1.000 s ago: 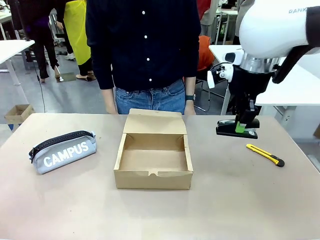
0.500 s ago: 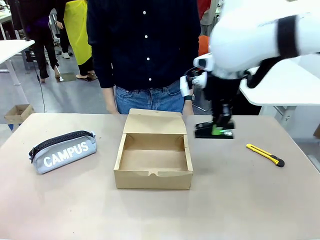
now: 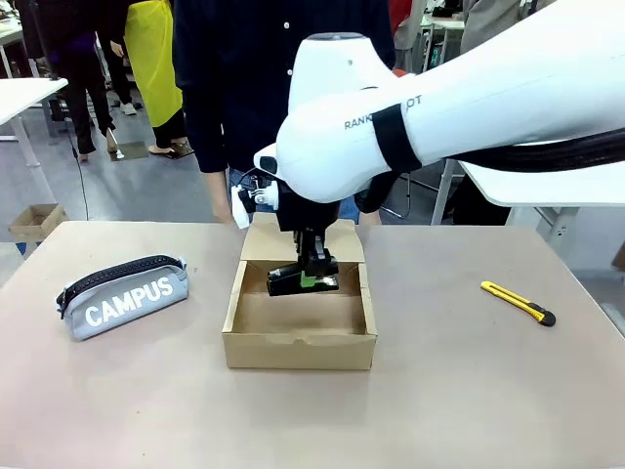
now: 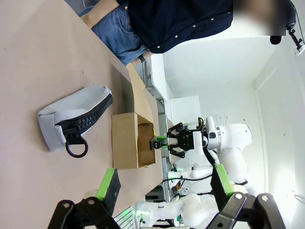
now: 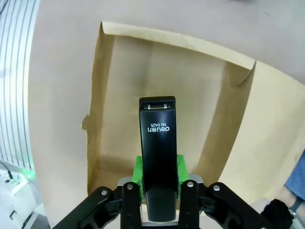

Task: Pack the items into the box.
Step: Pick up the item specified by the human and place it in the Mailer Box.

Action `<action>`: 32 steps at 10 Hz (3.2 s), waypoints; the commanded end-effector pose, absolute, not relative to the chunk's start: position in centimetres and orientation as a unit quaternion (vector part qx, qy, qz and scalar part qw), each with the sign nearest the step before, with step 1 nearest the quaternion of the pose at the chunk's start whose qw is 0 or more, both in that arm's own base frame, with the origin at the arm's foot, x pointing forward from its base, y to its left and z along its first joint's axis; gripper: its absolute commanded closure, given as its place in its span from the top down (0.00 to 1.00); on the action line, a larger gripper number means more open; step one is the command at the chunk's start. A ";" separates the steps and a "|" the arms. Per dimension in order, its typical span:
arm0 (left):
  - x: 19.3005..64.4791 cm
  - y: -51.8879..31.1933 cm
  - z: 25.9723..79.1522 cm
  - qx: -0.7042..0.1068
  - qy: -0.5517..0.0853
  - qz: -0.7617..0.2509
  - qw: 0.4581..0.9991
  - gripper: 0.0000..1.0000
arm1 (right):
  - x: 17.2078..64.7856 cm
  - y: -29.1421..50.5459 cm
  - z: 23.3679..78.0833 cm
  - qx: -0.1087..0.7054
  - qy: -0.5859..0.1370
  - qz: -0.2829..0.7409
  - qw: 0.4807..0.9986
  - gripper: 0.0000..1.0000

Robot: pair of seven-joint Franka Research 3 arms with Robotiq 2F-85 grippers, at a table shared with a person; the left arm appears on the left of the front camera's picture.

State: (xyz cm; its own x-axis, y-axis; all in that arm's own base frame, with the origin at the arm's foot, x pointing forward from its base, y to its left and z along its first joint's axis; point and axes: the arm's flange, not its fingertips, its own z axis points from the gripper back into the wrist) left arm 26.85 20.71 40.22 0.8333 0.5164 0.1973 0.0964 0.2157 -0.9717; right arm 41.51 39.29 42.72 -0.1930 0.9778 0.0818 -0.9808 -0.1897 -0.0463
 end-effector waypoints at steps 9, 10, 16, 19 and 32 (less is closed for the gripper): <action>26.8 20.5 40.3 -0.616 -0.264 0.135 0.730 1.00 | 42.9 38.8 41.6 -0.003 0.004 0.766 0.643 0.32; 26.8 20.5 40.3 -0.616 -0.264 0.135 0.730 1.00 | 43.3 38.8 41.3 0.001 0.009 0.765 0.645 0.55; 26.8 20.5 40.3 -0.616 -0.264 0.135 0.730 1.00 | 43.2 38.3 41.5 -0.001 0.004 0.760 0.650 1.00; 26.8 20.5 40.3 -0.616 -0.264 0.135 0.730 1.00 | 43.4 37.5 41.8 0.007 0.001 0.754 0.657 1.00; 26.8 20.5 40.3 -0.616 -0.264 0.135 0.730 1.00 | 28.8 -13.1 43.2 0.541 -0.299 0.066 0.783 1.00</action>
